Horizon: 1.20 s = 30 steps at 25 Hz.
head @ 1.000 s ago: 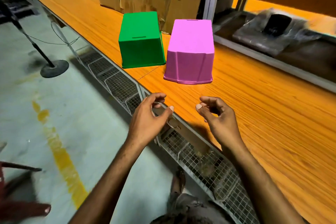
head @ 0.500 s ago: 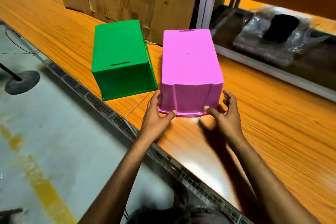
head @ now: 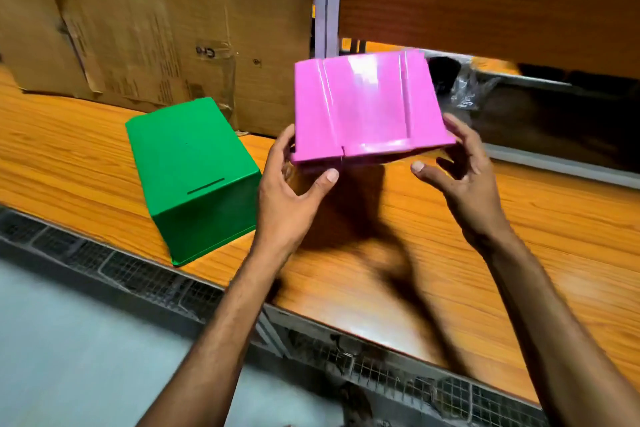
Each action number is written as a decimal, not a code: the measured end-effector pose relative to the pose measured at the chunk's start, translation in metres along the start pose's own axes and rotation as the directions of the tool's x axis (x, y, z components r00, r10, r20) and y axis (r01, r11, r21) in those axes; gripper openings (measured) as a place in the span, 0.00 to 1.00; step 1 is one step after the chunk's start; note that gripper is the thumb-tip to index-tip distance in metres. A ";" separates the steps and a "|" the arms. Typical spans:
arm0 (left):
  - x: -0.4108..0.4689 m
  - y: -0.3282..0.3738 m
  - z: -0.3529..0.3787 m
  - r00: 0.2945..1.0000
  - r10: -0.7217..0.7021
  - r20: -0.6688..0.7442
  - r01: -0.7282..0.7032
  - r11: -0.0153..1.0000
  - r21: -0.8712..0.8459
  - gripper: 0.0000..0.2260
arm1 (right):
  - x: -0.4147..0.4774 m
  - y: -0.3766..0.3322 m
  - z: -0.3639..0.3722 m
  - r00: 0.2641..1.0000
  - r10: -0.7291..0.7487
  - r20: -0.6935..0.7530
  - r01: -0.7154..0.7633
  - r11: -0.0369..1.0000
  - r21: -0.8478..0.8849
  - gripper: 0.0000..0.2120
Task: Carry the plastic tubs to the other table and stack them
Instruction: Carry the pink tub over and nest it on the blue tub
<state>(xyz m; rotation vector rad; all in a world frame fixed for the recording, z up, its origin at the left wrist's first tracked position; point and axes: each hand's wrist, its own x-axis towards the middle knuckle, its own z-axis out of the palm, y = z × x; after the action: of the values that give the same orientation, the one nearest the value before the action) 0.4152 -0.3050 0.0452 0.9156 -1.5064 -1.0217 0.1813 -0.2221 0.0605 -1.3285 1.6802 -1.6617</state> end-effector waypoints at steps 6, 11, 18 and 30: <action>0.024 0.035 -0.009 0.991 0.117 0.061 -0.107 0.984 -0.145 0.36 | 0.007 -0.040 -0.003 0.931 -0.179 -0.318 0.143 0.981 -0.134 0.26; 0.030 0.044 -0.019 0.952 0.160 0.260 -0.126 0.981 -0.144 0.32 | 0.000 -0.051 -0.011 0.811 -0.066 -0.581 0.064 0.998 -0.024 0.13; -0.007 0.020 -0.004 0.964 0.239 0.120 -0.254 0.959 0.129 0.19 | 0.007 -0.045 -0.036 0.775 0.067 -0.628 0.004 0.994 0.112 0.13; 0.012 0.004 0.019 0.974 0.226 -0.032 -0.218 0.961 0.168 0.15 | -0.066 -0.036 -0.040 0.956 0.238 -0.174 -0.210 0.964 0.164 0.40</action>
<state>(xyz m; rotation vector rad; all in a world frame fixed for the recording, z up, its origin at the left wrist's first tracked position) 0.3948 -0.3123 0.0515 0.8561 -1.6271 -0.7160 0.1893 -0.1396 0.0810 -0.8967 1.7077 -1.7822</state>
